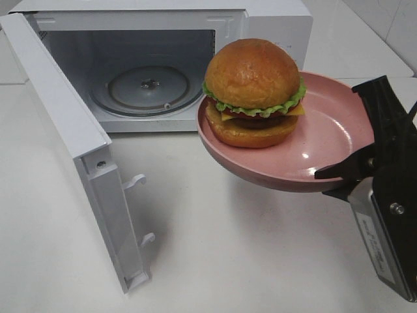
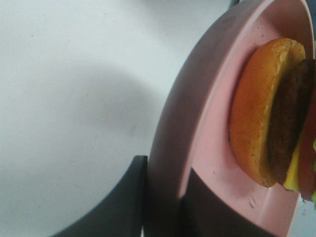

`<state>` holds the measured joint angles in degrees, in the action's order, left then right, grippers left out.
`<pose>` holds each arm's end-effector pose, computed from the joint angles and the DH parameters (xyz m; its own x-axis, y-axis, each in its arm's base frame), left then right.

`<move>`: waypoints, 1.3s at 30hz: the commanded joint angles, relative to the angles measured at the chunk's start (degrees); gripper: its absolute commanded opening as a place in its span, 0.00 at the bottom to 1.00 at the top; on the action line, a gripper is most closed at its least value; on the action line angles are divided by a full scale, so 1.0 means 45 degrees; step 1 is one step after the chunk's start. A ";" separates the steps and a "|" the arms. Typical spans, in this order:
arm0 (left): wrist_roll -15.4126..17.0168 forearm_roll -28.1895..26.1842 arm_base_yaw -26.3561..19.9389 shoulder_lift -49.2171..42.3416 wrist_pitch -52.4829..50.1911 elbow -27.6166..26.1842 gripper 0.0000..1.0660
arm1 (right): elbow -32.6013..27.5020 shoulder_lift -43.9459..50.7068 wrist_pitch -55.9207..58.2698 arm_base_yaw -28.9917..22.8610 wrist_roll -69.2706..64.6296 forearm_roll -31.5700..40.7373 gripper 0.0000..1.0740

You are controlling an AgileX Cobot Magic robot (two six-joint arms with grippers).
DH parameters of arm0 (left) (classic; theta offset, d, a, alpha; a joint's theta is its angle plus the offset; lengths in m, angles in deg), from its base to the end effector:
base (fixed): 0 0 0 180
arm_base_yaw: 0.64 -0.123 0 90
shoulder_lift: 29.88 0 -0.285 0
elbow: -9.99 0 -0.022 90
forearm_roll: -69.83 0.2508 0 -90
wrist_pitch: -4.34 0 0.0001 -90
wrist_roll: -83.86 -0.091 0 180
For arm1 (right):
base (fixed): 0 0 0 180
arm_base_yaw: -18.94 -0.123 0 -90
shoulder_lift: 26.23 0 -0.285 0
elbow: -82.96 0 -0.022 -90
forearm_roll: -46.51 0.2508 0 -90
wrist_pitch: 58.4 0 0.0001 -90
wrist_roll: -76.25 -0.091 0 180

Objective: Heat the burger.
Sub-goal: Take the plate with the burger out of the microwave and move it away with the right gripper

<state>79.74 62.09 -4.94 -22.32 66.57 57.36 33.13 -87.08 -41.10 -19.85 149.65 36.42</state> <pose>-0.0086 -0.0115 0.2816 -0.4515 -0.0253 -0.8919 0.0354 0.9983 -0.0463 0.1397 0.1062 0.2482 0.5314 -0.8447 -0.0642 -0.5453 -0.2831 -0.7890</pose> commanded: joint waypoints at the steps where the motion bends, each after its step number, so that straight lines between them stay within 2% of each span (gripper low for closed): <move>1: 0.0000 -0.0013 0.0013 -0.0089 -0.0166 0.0038 0.94 | 0.0089 0.0280 -0.0407 0.0025 -0.1057 -0.1044 0.01; 9: 0.0000 -0.0013 0.0013 -0.0089 -0.0166 0.0038 0.94 | 0.0089 0.0280 -0.0064 0.0025 -0.3654 -0.3018 0.01; 10: 0.0000 -0.0013 0.0013 -0.0089 -0.0166 0.0038 0.94 | 0.0089 0.0280 0.0191 0.0025 -0.4507 -0.3731 0.01; 12: 0.0000 -0.0013 0.0013 -0.0089 -0.0166 0.0038 0.94 | 0.0089 0.0280 0.0344 0.0025 -0.4889 -0.4062 0.01; 14: 0.0000 -0.0013 0.0013 -0.0089 -0.0166 0.0038 0.94 | 0.0089 0.0280 0.1184 0.0025 -0.6226 -0.5373 0.01; 27: 0.0000 -0.0013 0.0013 -0.0089 -0.0166 0.0038 0.94 | 0.0089 0.0280 0.2878 0.0025 -0.9880 -0.7308 0.02; 32: 0.0000 -0.0013 0.0013 -0.0089 -0.0166 0.0038 0.94 | 0.0089 0.0280 0.4393 0.0025 -1.2223 -0.8467 0.02; 39: 0.0000 -0.0013 0.0013 -0.0089 -0.0166 0.0038 0.94 | 0.0089 0.0280 0.5908 0.0025 -1.3942 -0.9078 0.02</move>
<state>79.74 62.09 -4.94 -22.32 66.57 57.36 32.96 -86.90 -14.63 -19.85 88.46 -0.59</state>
